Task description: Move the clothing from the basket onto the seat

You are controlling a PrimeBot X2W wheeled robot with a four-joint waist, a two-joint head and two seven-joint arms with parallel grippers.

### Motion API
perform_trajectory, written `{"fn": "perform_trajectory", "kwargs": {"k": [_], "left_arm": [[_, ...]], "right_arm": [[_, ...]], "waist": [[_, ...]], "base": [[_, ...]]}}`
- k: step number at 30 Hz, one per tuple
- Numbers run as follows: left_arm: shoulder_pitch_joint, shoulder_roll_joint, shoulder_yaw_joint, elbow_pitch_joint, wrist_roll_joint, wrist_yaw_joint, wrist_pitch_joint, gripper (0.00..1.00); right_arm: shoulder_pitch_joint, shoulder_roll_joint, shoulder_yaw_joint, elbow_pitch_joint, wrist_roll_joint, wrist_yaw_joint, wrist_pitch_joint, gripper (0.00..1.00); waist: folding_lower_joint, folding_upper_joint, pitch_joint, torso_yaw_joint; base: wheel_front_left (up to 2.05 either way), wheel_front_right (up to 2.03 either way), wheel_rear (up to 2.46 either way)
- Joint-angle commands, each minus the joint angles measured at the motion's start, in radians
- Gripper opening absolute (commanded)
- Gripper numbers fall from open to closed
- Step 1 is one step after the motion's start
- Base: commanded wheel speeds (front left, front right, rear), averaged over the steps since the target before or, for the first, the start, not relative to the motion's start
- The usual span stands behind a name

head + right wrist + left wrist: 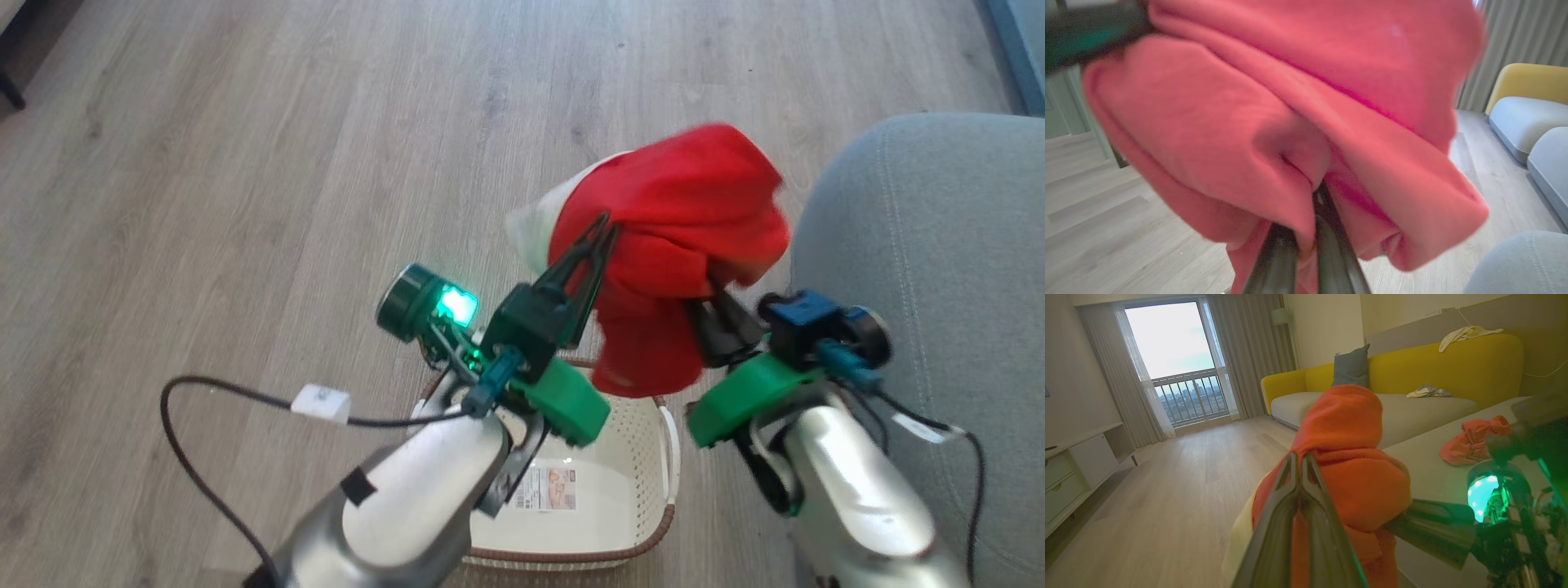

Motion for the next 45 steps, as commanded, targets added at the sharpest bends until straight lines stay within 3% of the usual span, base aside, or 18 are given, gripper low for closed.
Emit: {"fn": "perform_trajectory", "kwargs": {"k": [1, 10, 21, 23, 24, 25, 32, 45], "left_arm": [[-0.007, 0.011, 0.038, -0.033, 0.011, -0.008, -0.010, 0.00], [0.063, 0.012, 0.025, -0.069, 0.045, -0.112, -0.010, 0.00], [0.129, 0.006, 0.054, -0.102, 0.069, -0.172, -0.010, 0.00], [0.135, 0.005, 0.061, -0.104, 0.075, -0.178, -0.010, 0.45], [0.137, 0.005, 0.066, -0.106, 0.077, -0.179, -0.010, 0.86], [0.140, 0.005, 0.071, -0.108, 0.078, -0.181, -0.010, 1.00], [0.148, 0.004, 0.095, -0.112, 0.072, -0.181, -0.010, 1.00], [0.191, 0.004, 0.149, -0.078, 0.141, -0.186, -0.010, 1.00]], "right_arm": [[-0.015, 0.009, -0.011, -0.062, 0.006, 0.000, -0.004, 0.00], [0.018, 0.018, -0.087, -0.236, 0.044, 0.000, -0.004, 0.00], [0.057, 0.027, -0.099, -0.327, 0.164, 0.000, -0.004, 0.00], [0.059, 0.029, -0.101, -0.338, 0.190, 0.000, -0.004, 0.00], [0.059, 0.029, -0.102, -0.342, 0.202, 0.000, -0.004, 0.00], [0.058, 0.029, -0.104, -0.345, 0.210, 0.000, -0.004, 0.00], [0.048, 0.022, -0.126, -0.361, 0.231, 0.000, -0.004, 0.00], [0.054, -0.060, -0.201, -0.390, 0.211, 0.000, -0.004, 0.00]], "waist": [[0.0000, 0.0000, 0.000, -0.003], [0.0000, 0.0000, -0.001, -0.009], [0.0000, 0.0000, 0.001, 0.001], [0.0000, 0.0000, 0.006, 0.004], [0.0000, 0.0000, 0.009, 0.005], [0.0000, 0.0000, 0.012, 0.006], [0.0000, 0.0000, 0.022, 0.005], [0.0000, 0.0000, 0.011, 0.000]], "base": [[0.00, 0.00, 0.00], [0.00, 0.00, 0.00], [0.00, 0.00, 0.00], [0.00, 0.00, 0.00], [0.00, 0.00, 0.00], [0.00, 0.00, 0.00], [0.00, 0.00, 0.00], [0.00, 0.00, 0.00]]}}
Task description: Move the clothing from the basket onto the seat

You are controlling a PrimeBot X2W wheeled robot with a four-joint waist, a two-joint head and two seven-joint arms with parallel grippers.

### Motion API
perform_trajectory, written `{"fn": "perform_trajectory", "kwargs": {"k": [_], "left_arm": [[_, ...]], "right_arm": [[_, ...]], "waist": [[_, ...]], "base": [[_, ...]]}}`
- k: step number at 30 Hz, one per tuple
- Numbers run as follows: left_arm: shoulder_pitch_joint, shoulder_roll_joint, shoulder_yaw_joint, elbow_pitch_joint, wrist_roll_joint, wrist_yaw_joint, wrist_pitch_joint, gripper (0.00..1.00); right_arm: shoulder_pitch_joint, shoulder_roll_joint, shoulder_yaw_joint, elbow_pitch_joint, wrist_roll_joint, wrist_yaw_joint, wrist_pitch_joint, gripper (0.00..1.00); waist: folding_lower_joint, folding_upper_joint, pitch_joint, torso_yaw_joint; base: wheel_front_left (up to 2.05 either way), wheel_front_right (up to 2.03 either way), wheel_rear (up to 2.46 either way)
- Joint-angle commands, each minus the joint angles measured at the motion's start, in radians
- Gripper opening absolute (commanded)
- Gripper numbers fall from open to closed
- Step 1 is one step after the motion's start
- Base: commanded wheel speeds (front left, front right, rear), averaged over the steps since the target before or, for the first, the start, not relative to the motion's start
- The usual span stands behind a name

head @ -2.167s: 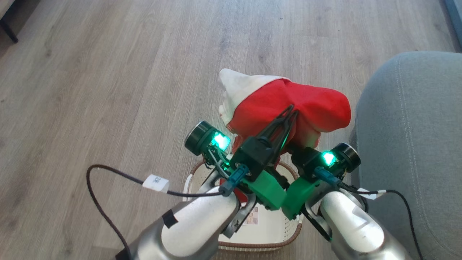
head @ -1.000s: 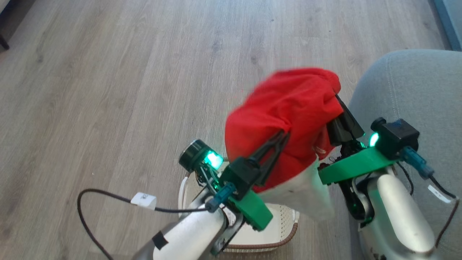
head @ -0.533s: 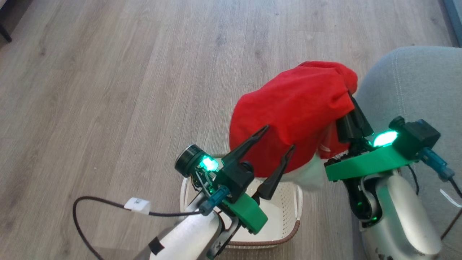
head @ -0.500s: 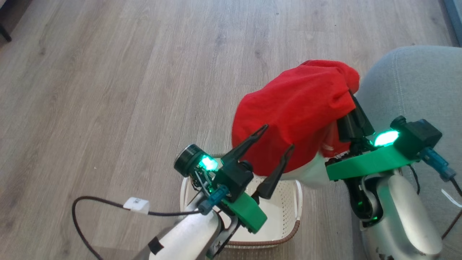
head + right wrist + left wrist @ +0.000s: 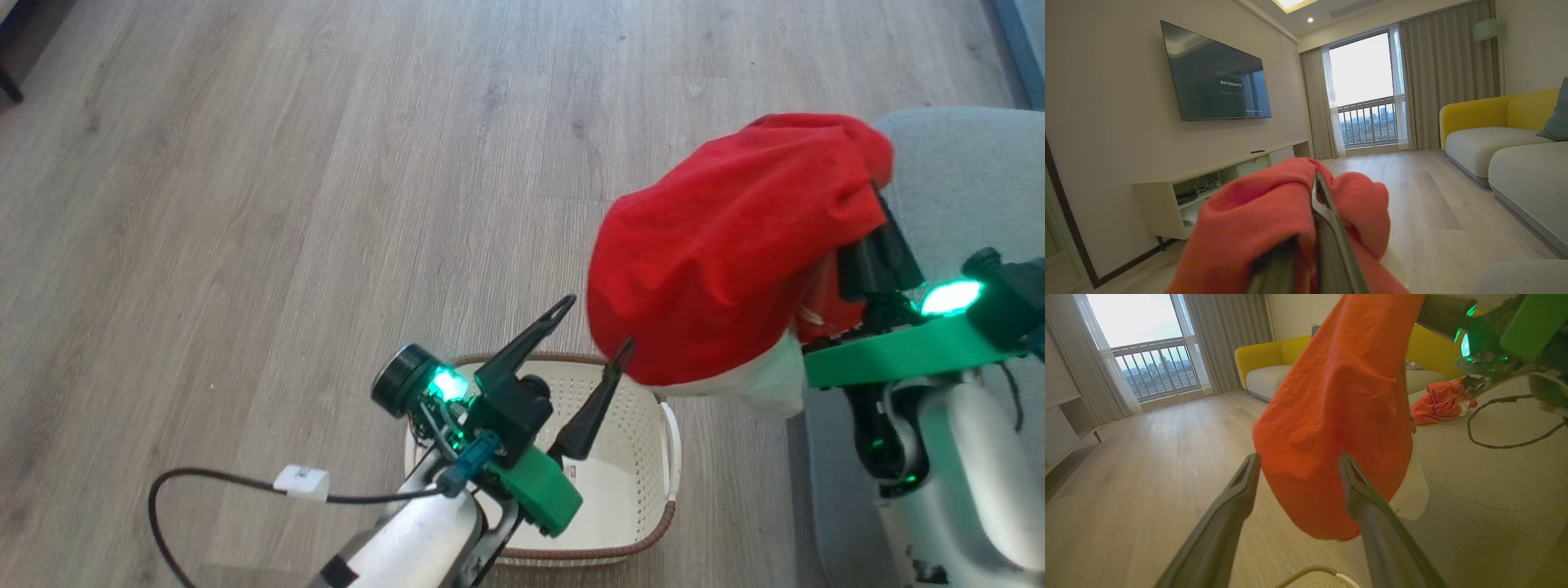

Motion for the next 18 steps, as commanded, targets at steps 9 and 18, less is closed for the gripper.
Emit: {"fn": "perform_trajectory", "kwargs": {"k": [9, 18], "left_arm": [[0.052, -0.003, 0.110, -0.005, 0.036, -0.014, -0.010, 1.00], [0.134, -0.003, 0.146, -0.004, 0.021, -0.049, -0.010, 1.00]], "right_arm": [[0.026, -0.050, -0.066, -0.035, -0.012, 0.000, -0.004, 0.00], [0.098, -0.036, -0.134, 0.008, -0.004, 0.000, -0.004, 0.00]], "waist": [[0.0000, 0.0000, -0.002, -0.020], [0.0000, 0.0000, -0.013, -0.033]], "base": [[0.00, 0.00, 0.00], [0.00, 0.00, 0.00]]}}
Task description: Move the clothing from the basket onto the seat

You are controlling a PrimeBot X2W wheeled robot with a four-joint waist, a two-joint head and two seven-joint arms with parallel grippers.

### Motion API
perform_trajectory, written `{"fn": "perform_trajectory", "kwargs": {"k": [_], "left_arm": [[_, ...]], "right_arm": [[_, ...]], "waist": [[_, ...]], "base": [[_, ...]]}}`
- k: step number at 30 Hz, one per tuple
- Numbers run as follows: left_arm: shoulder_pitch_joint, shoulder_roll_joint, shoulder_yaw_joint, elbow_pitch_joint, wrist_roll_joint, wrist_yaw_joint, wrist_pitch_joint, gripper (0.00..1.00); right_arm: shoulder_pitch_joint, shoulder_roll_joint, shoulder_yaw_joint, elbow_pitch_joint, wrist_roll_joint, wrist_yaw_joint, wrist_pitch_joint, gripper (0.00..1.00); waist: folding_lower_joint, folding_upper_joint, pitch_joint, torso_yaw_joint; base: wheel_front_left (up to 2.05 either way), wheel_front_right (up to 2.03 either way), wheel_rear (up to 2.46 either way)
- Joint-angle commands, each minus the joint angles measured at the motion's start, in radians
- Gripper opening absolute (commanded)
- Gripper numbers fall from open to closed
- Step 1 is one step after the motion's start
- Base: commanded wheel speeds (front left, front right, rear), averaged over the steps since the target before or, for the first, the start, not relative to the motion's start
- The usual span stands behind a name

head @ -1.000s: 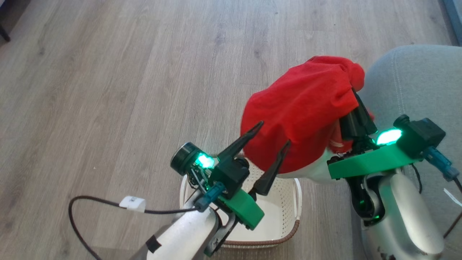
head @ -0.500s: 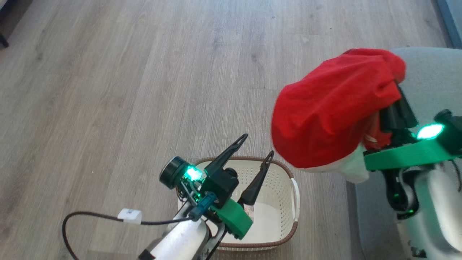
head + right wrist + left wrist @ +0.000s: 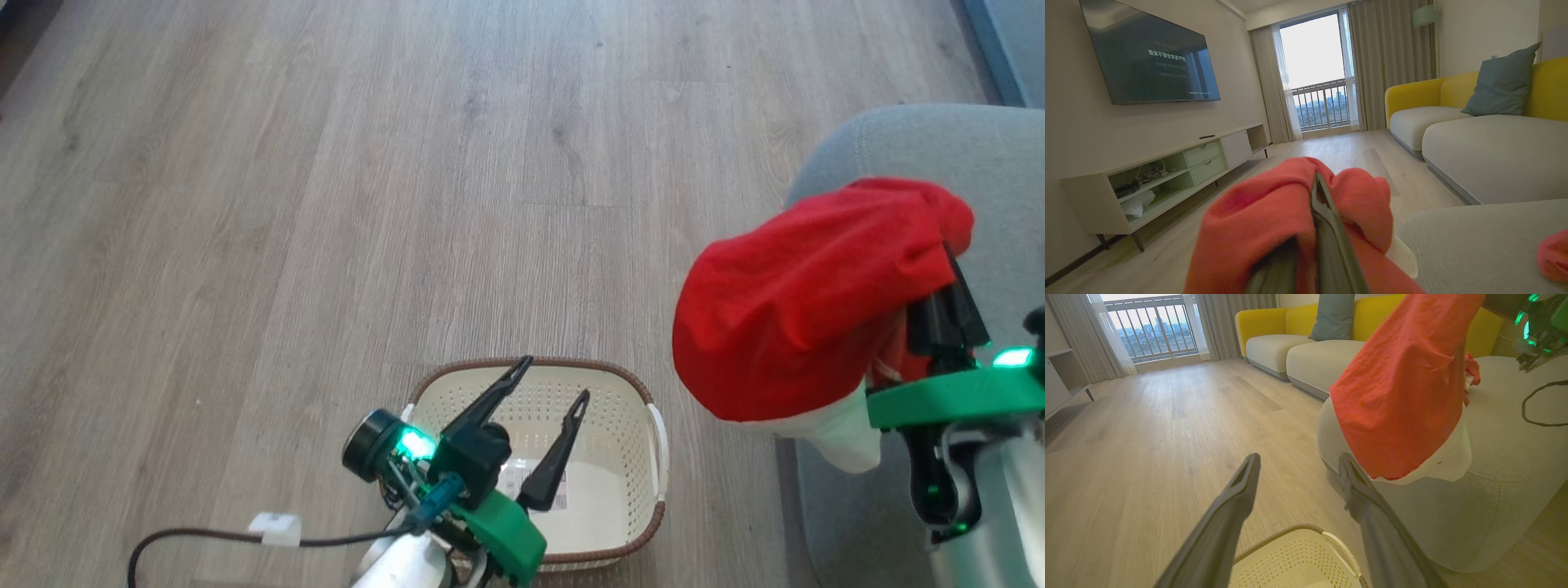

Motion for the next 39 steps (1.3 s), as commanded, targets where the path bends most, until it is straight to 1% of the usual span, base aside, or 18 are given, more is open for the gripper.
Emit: {"fn": "perform_trajectory", "kwargs": {"k": [1, 11, 20, 27, 32, 39], "left_arm": [[-0.024, -0.003, 0.042, -0.029, -0.004, -0.002, -0.010, 1.00], [0.018, -0.003, 0.076, -0.035, -0.011, -0.010, -0.010, 1.00], [0.022, -0.003, 0.080, -0.035, -0.010, -0.008, -0.010, 1.00], [0.026, -0.003, 0.076, -0.038, -0.012, -0.006, -0.010, 1.00], [0.021, -0.003, 0.074, -0.041, -0.005, -0.011, -0.010, 1.00], [0.007, -0.003, 0.061, -0.046, -0.004, -0.012, -0.010, 1.00]], "right_arm": [[-0.017, -0.009, 0.012, -0.031, 0.002, 0.000, -0.004, 0.00], [0.015, 0.024, -0.018, -0.013, 0.007, 0.000, -0.004, 0.00], [0.010, 0.021, -0.024, -0.015, 0.007, 0.000, -0.004, 0.00], [0.009, 0.020, -0.028, -0.018, 0.006, 0.000, -0.004, 0.00], [-0.001, 0.013, -0.028, -0.025, 0.004, 0.000, -0.004, 0.00], [-0.011, 0.006, -0.050, -0.038, -0.002, 0.000, -0.004, 0.00]], "waist": [[0.0000, 0.0000, -0.001, 0.000], [0.0000, 0.0000, -0.006, -0.001], [0.0000, 0.0000, -0.010, 0.004], [0.0000, 0.0000, -0.010, -0.006], [0.0000, 0.0000, -0.006, -0.033], [0.0000, 0.0000, 0.005, -0.106]], "base": [[0.00, 0.00, 0.00], [0.00, 0.00, 0.00], [0.00, 0.00, 0.00], [0.00, 0.00, 0.00], [0.00, 0.00, 0.00], [0.00, 0.00, 0.00]]}}
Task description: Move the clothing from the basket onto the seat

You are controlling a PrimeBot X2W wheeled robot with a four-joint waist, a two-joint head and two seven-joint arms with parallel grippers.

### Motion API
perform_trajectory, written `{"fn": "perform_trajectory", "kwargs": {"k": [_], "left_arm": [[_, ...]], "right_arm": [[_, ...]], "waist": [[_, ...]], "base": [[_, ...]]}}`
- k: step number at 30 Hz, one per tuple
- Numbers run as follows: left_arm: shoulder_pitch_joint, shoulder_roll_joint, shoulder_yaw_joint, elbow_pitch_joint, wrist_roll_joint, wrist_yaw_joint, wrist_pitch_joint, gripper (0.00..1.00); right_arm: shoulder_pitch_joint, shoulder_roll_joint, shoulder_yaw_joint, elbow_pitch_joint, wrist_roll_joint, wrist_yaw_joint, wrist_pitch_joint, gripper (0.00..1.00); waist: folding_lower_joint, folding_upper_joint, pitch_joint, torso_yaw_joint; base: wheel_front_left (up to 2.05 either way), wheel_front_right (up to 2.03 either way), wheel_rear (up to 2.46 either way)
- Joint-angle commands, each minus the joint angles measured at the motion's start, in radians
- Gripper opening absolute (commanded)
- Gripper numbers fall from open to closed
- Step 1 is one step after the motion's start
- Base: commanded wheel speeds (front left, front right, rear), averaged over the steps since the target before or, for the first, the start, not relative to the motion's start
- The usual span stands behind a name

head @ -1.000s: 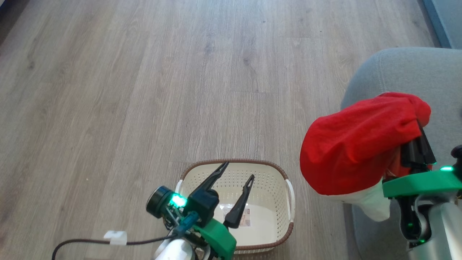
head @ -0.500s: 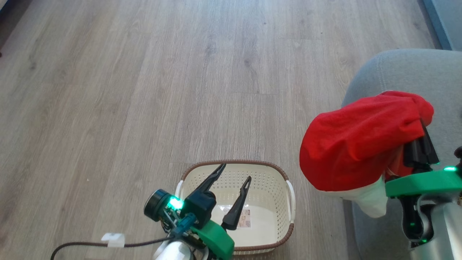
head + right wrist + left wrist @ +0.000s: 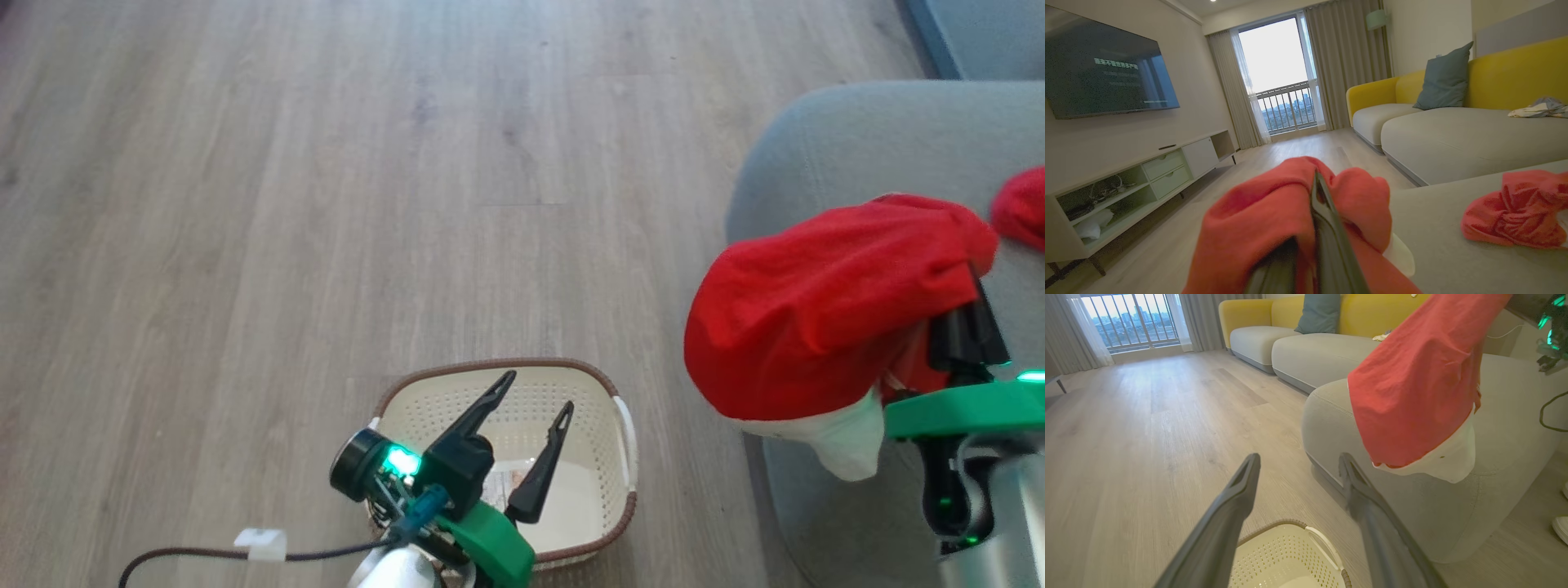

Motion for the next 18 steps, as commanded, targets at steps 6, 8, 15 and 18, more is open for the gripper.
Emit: {"fn": "perform_trajectory", "kwargs": {"k": [6, 8, 15, 18], "left_arm": [[-0.057, -0.003, 0.000, -0.046, 0.003, 0.001, -0.010, 1.00], [-0.061, -0.003, -0.002, -0.048, 0.002, 0.003, -0.010, 1.00], [-0.097, -0.003, -0.027, -0.061, 0.008, 0.014, -0.010, 1.00], [-0.118, -0.003, -0.034, -0.062, 0.016, 0.019, -0.010, 1.00]], "right_arm": [[-0.051, -0.034, -0.019, -0.052, -0.007, 0.000, -0.004, 0.00], [-0.054, -0.036, -0.023, -0.053, -0.010, 0.000, -0.004, 0.00], [-0.081, -0.042, -0.041, -0.066, -0.017, 0.000, -0.004, 0.00], [-0.092, -0.042, -0.044, -0.068, -0.016, 0.000, -0.004, 0.00]], "waist": [[0.0000, 0.0000, 0.028, -0.102], [0.0000, 0.0000, 0.033, -0.119], [0.0000, 0.0000, 0.085, -0.252], [0.0000, 0.0000, 0.113, -0.317]], "base": [[0.00, 0.00, 0.00], [0.00, 0.00, 0.00], [0.00, 0.00, 0.00], [0.00, 0.00, 0.00]]}}
